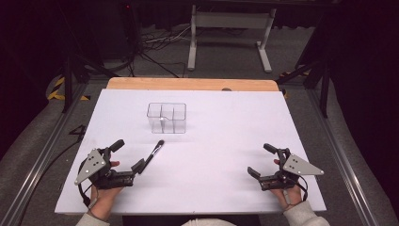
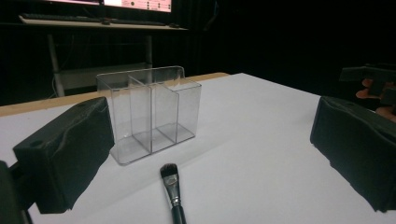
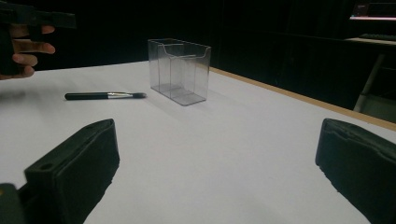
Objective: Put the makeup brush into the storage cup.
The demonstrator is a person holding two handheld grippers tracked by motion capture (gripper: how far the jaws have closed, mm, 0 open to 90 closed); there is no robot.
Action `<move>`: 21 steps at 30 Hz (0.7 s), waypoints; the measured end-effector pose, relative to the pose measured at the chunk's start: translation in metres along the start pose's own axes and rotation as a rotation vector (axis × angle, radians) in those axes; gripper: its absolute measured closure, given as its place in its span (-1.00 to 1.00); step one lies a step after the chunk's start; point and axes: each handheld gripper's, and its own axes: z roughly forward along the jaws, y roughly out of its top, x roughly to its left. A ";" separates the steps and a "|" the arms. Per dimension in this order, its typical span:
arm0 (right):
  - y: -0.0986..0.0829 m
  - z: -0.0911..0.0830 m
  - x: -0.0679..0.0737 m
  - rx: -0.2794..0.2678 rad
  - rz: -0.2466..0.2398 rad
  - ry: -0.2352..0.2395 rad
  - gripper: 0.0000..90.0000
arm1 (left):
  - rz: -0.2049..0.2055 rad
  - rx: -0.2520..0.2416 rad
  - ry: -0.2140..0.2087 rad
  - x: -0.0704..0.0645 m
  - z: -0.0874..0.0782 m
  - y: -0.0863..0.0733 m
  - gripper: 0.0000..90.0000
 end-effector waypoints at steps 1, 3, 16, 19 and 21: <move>0.000 0.000 0.000 0.001 0.003 -0.003 -1.00 | 0.002 0.001 0.000 0.000 0.001 0.001 -0.99; 0.000 -0.001 -0.001 -0.001 0.003 -0.006 -1.00 | 0.005 0.004 -0.003 0.001 0.004 0.002 -0.99; 0.001 -0.001 -0.002 -0.002 0.017 0.000 -1.00 | -0.017 0.046 -0.025 0.009 0.023 0.017 -0.97; 0.001 -0.001 -0.003 0.000 0.030 0.015 -0.98 | 0.001 0.058 -0.021 0.011 0.029 0.024 -0.96; 0.002 -0.001 -0.003 0.001 0.027 0.012 -0.98 | 0.006 0.071 -0.021 0.011 0.032 0.028 -0.95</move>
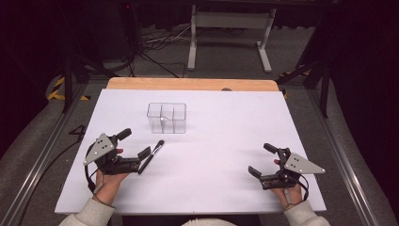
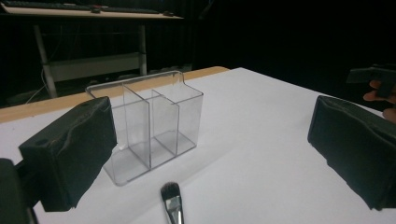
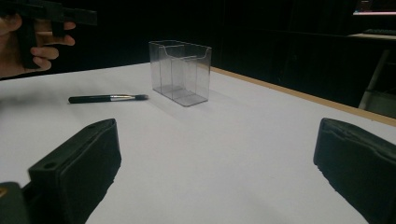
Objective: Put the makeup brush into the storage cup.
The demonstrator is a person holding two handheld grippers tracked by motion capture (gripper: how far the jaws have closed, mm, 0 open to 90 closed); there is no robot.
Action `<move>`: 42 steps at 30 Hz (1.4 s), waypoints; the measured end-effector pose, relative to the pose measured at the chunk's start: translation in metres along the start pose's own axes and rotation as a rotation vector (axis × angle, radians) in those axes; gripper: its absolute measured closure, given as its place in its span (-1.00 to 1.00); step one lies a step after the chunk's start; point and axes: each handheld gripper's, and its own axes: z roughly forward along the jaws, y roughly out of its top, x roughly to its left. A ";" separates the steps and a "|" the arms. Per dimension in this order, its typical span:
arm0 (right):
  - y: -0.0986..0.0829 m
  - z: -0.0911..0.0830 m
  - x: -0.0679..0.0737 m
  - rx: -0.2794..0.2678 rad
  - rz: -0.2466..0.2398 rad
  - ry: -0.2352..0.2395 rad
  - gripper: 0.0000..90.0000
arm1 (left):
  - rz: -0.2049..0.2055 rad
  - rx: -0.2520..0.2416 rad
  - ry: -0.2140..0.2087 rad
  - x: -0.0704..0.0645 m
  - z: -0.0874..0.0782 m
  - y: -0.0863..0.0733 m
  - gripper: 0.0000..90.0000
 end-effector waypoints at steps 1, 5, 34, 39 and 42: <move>0.001 0.000 0.000 0.001 -0.007 -0.002 -0.98 | 0.007 0.016 0.005 0.000 0.003 0.003 -0.95; 0.003 -0.003 0.001 -0.004 0.001 0.011 -0.89 | 0.016 0.119 0.001 0.001 0.010 0.010 -0.90; 0.007 -0.008 -0.002 0.009 0.035 0.021 -0.83 | 0.015 0.747 0.094 0.006 0.064 0.041 -0.76; 0.007 -0.008 -0.003 0.008 0.034 0.023 -0.83 | -0.001 0.798 0.074 0.008 0.070 0.044 -0.75; 0.007 -0.008 -0.002 0.010 0.039 0.027 -0.83 | -0.005 0.828 0.070 0.010 0.073 0.046 -0.73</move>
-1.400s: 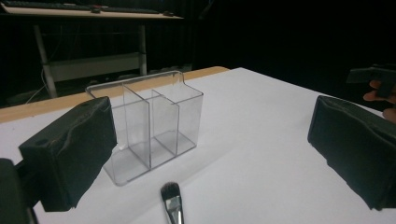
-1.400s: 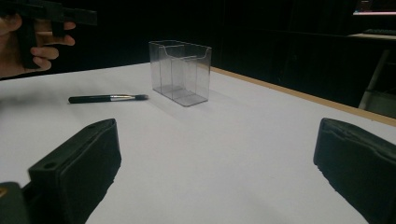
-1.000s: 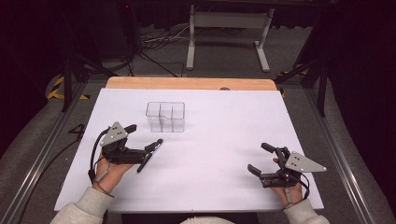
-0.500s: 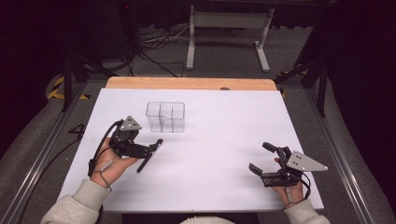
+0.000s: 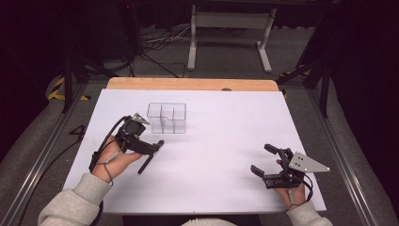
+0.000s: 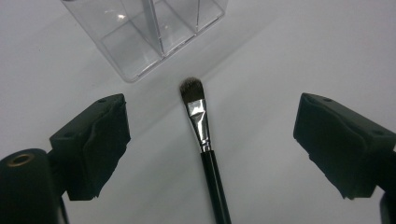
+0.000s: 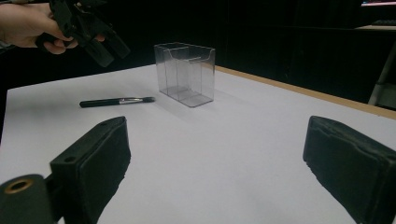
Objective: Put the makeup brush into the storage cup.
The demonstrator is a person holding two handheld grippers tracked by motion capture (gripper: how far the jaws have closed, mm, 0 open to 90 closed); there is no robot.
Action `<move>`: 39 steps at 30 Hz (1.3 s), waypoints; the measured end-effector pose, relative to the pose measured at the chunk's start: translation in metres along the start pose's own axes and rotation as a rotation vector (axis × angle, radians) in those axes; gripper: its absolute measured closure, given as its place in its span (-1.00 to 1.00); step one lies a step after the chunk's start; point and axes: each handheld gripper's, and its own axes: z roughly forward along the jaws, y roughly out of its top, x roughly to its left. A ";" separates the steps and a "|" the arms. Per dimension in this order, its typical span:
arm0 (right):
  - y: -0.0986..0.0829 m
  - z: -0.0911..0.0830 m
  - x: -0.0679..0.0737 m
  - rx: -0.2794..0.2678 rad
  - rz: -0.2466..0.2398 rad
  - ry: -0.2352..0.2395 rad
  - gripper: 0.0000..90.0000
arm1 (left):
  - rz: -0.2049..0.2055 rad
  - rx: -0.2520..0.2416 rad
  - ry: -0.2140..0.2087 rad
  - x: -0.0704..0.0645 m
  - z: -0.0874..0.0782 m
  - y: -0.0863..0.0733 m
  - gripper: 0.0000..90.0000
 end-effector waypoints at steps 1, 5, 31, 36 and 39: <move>0.000 0.000 0.000 0.003 0.000 0.000 -0.83 | -0.003 0.017 -0.002 0.001 0.001 0.001 -0.72; -0.001 0.000 0.000 0.005 0.002 0.005 -0.82 | 0.002 0.070 0.026 0.002 0.002 0.005 -0.70; -0.001 0.000 0.001 0.015 -0.006 0.004 -0.81 | -0.025 0.232 0.062 0.004 0.029 0.011 -0.51; -0.001 0.000 0.001 0.015 -0.008 0.005 -0.81 | -0.039 0.255 0.056 0.005 0.038 0.007 -0.41; -0.001 0.000 0.001 0.016 -0.010 0.004 -0.81 | -0.038 0.281 0.047 0.005 0.044 0.006 -0.32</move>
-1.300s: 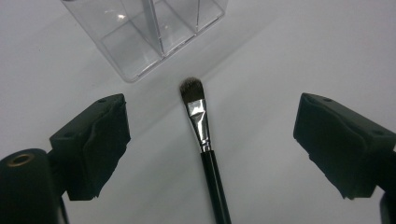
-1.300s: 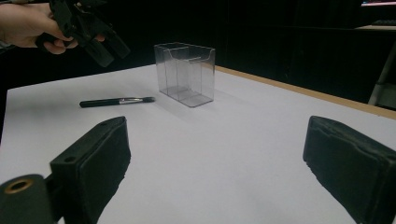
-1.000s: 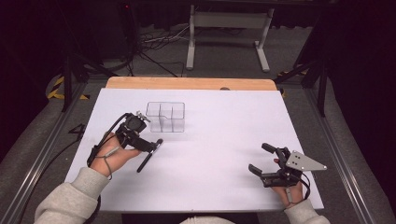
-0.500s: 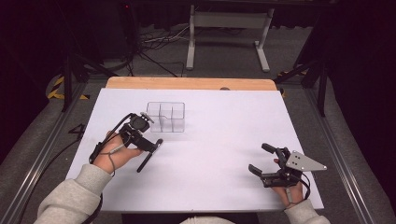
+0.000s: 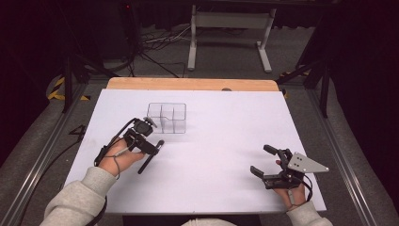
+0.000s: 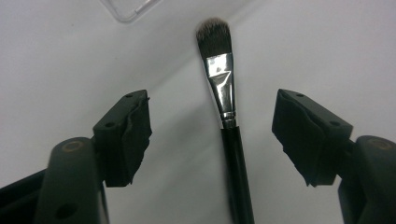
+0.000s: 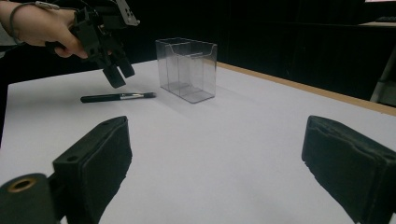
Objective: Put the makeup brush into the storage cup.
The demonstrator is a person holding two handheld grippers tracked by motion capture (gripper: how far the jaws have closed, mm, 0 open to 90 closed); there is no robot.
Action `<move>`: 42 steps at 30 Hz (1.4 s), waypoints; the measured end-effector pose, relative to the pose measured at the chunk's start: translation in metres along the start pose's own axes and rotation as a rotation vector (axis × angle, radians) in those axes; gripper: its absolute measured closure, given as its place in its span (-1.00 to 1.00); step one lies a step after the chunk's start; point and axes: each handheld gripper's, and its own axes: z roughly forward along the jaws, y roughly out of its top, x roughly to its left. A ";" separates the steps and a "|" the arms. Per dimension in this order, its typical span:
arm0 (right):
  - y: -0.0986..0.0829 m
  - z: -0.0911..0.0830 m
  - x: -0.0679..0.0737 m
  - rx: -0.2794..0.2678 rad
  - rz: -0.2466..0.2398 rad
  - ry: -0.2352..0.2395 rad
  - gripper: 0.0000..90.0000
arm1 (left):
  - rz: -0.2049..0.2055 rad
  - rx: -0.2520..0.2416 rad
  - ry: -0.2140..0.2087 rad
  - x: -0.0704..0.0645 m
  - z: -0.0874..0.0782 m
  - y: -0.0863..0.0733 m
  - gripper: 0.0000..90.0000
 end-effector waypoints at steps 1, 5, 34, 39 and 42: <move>0.000 0.000 0.000 0.000 0.002 -0.001 -0.81 | 0.008 0.005 0.005 0.000 0.001 0.000 -0.28; 0.000 0.000 0.000 -0.002 0.002 0.002 -0.81 | -0.021 0.010 -0.006 0.001 0.006 -0.001 -0.22; -0.001 0.000 0.000 0.015 -0.002 -0.001 -0.77 | -0.066 0.067 0.001 -0.002 0.020 0.000 0.23; -0.001 0.001 0.000 0.018 -0.004 0.000 -0.77 | -0.069 0.075 0.000 -0.003 0.019 0.000 0.35; -0.001 0.001 0.000 0.018 -0.005 0.008 -0.77 | -0.074 0.084 0.007 -0.004 0.020 0.001 0.41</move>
